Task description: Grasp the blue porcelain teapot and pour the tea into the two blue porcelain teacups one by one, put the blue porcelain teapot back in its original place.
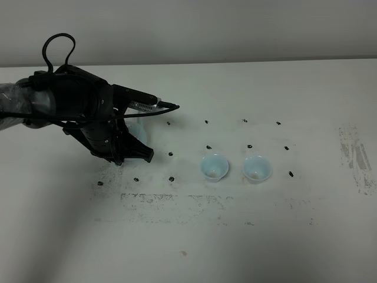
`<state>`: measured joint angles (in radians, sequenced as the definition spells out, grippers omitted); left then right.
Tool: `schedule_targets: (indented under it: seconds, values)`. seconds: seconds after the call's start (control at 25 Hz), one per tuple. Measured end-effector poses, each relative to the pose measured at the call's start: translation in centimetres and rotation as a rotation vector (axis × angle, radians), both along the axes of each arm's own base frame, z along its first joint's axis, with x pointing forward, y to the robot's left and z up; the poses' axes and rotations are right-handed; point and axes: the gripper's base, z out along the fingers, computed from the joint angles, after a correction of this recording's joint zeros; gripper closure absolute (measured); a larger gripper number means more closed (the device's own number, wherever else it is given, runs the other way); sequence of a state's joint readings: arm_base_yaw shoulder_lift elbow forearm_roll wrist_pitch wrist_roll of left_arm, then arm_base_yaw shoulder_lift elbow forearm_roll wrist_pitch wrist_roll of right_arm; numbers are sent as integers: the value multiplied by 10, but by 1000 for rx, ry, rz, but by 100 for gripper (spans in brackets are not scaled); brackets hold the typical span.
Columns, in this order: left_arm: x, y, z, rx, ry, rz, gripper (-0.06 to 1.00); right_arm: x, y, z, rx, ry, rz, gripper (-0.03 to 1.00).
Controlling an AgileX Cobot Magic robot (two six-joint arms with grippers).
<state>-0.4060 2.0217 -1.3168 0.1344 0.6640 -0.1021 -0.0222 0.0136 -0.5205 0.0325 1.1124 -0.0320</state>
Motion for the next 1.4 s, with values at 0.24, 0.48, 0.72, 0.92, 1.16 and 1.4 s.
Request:
schedule_targets:
  seconds: [0.24, 0.48, 0.72, 0.92, 1.16, 1.4]
  values:
    - [0, 0, 0, 0, 0, 0, 89, 0, 0, 0, 0, 0, 0, 55]
    - [-1, 0, 3, 0, -4, -1, 89, 0, 0, 0, 0, 0, 0, 55]
    - [-2, 1, 16, -10, -26, 0, 91, 0, 0, 0, 0, 0, 0, 55]
    - [-2, 1, 19, -12, -33, 0, 91, 0, 0, 0, 0, 0, 0, 55]
    - [-3, -1, 20, 0, -41, -19, 91, 0, 0, 0, 0, 0, 0, 55]
    - [-5, -1, 43, 14, -111, -173, 91, 0, 0, 0, 0, 0, 0, 55]
